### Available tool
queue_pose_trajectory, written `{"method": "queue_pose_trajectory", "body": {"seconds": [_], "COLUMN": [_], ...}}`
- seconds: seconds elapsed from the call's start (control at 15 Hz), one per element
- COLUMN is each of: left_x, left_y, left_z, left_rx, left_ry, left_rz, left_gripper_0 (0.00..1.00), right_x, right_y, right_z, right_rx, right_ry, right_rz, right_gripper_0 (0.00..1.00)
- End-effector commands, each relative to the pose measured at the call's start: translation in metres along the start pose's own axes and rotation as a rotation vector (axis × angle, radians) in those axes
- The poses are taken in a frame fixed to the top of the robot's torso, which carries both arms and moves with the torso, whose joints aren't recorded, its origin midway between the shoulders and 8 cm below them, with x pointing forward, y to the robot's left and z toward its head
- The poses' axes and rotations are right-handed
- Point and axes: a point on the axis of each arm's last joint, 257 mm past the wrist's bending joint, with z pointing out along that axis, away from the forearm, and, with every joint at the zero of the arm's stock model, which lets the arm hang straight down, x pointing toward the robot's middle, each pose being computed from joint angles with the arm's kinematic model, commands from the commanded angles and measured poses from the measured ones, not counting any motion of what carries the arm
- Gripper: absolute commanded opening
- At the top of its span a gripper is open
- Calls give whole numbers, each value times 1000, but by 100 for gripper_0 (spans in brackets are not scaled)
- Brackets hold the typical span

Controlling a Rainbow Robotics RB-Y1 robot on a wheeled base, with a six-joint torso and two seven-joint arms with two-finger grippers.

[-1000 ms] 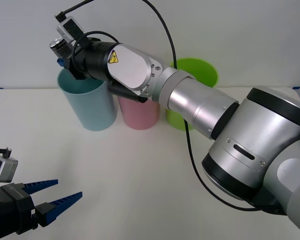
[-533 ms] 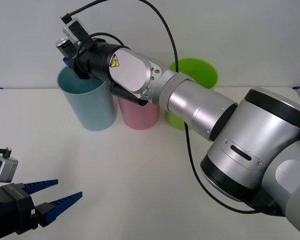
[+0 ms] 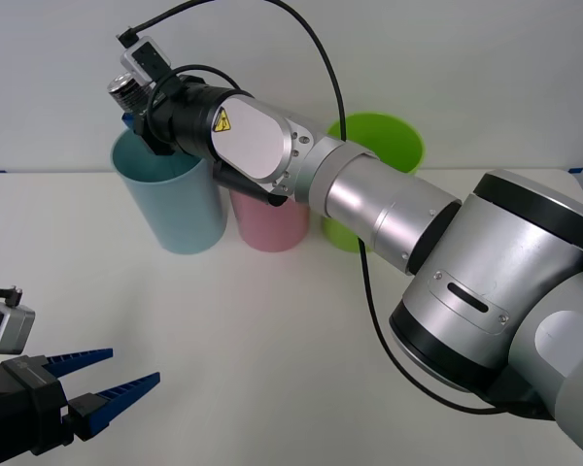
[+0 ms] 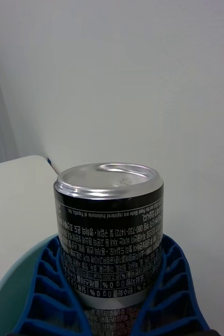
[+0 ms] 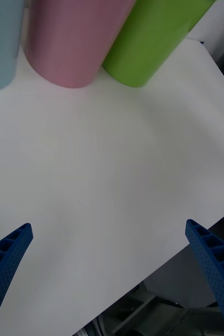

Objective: Put cans in the blue bin and PET bottles in the pink bin and trash in the green bin.

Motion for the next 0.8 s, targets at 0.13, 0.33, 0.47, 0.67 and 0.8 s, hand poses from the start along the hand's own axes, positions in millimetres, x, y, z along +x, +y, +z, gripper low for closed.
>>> {"method": "queue_pose_trajectory", "body": {"seconds": [0.13,0.33,0.47,0.67,0.8], "left_x": [0,0,0,0,0], "left_y": [0,0,0,0,0], "left_z": [0,0,0,0,0], "left_rx": [0,0,0,0,0], "left_ry": [0,0,0,0,0], "left_rz": [0,0,0,0,0], "left_gripper_0": [100,100,100,100,100], "right_x": [-1,-1,-1,-1,-4], "right_y": [0,-1,-1,0,3], "right_z": [0,0,0,0,0], "right_rx": [1,4,4,3,-5], "right_ry": [-3,-4,-4,-4,-11], "right_rz": [-6,-6,-4,-4,2], "right_gripper_0": [98,100,100,100,100]}}
